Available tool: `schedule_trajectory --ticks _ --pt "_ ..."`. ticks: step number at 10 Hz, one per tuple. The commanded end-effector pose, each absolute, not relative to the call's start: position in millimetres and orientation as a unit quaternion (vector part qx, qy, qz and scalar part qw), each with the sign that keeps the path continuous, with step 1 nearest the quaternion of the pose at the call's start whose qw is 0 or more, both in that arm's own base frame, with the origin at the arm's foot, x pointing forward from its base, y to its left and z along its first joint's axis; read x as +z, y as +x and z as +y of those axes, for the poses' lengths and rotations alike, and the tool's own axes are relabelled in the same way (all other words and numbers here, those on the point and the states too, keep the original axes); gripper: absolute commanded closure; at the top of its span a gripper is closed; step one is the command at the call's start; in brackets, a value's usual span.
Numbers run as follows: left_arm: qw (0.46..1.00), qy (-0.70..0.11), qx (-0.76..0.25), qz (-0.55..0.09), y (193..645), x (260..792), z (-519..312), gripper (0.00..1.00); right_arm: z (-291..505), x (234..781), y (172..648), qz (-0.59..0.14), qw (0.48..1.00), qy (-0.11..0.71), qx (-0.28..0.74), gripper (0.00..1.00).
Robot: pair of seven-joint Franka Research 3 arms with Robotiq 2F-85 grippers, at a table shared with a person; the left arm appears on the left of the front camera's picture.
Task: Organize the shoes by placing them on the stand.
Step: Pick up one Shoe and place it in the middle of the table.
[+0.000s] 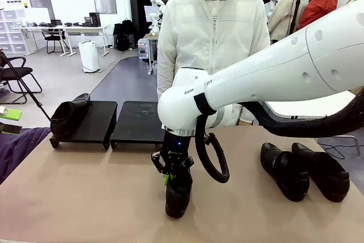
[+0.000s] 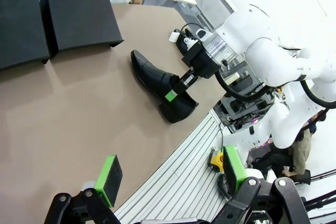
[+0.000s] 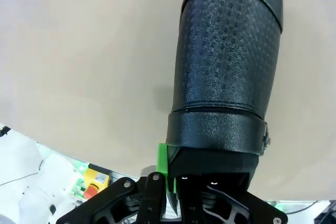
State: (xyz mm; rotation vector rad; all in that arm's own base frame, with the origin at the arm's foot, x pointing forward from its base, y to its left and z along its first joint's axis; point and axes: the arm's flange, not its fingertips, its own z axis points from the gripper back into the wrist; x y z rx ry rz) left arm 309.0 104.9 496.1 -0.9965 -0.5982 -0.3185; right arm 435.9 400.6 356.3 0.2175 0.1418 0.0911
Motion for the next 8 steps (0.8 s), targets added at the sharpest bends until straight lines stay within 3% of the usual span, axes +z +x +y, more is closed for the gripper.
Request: schedule_trajectory --ticks 1,5,8 --pt "0.819 -0.476 -0.146 -0.285 308.9 498.8 104.1 0.0 401.5 360.8 439.0 0.087 0.988 0.124 0.041 0.0" --pt "0.819 -0.476 -0.146 -0.285 308.9 498.8 104.1 0.0 358.3 403.8 440.9 0.086 0.977 0.19 0.045 0.0" --pt "0.819 -0.476 -0.146 -0.285 308.9 498.8 104.1 0.0 234.2 480.9 438.4 0.072 0.965 0.25 0.042 0.0"
